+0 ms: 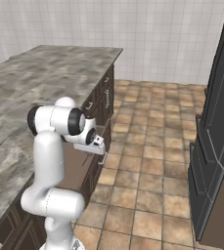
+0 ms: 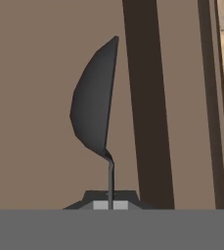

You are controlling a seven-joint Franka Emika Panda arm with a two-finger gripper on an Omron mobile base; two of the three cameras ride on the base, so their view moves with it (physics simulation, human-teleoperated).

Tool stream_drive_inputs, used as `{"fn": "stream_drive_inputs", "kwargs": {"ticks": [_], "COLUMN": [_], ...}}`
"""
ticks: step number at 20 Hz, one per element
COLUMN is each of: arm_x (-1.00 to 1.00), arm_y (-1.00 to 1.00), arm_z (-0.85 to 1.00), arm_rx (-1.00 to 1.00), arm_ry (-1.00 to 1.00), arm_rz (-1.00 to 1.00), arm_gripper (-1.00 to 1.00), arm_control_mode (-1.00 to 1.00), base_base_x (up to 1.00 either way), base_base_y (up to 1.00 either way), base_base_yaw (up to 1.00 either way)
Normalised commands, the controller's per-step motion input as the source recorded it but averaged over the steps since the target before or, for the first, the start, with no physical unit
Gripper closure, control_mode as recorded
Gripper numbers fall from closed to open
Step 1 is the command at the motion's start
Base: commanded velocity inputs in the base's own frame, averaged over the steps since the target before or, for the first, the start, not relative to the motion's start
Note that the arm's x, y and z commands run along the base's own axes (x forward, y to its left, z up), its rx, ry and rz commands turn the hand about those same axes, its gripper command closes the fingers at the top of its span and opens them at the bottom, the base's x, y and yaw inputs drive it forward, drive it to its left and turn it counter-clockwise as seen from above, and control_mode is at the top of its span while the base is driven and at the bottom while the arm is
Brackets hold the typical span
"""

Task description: Organize the utensils by type. Pick up the wooden spoons from the counter and place them in the open cabinet. Then pick up the metallic utensils from the counter and place them in the open drawer.

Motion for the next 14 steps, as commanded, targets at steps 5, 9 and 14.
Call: {"fn": "stream_drive_inputs", "kwargs": {"ticks": [5,9,14], "arm_x": [0.25,0.28,0.30], "arm_y": [-0.41,-0.41,-0.45], "arm_z": [-0.25,-0.26,-0.25], "arm_rx": [0.00,0.00,0.00], "arm_ry": [0.00,0.00,0.00], "arm_rz": [0.00,0.00,0.00], "arm_gripper": [1.00,1.00,1.00], "arm_control_mode": [-1.00,-1.00,-1.00], "base_base_x": [0.00,0.00,0.00], "base_base_y": [0.00,0.00,0.00], "base_base_yaw": [0.00,0.00,0.00]}}
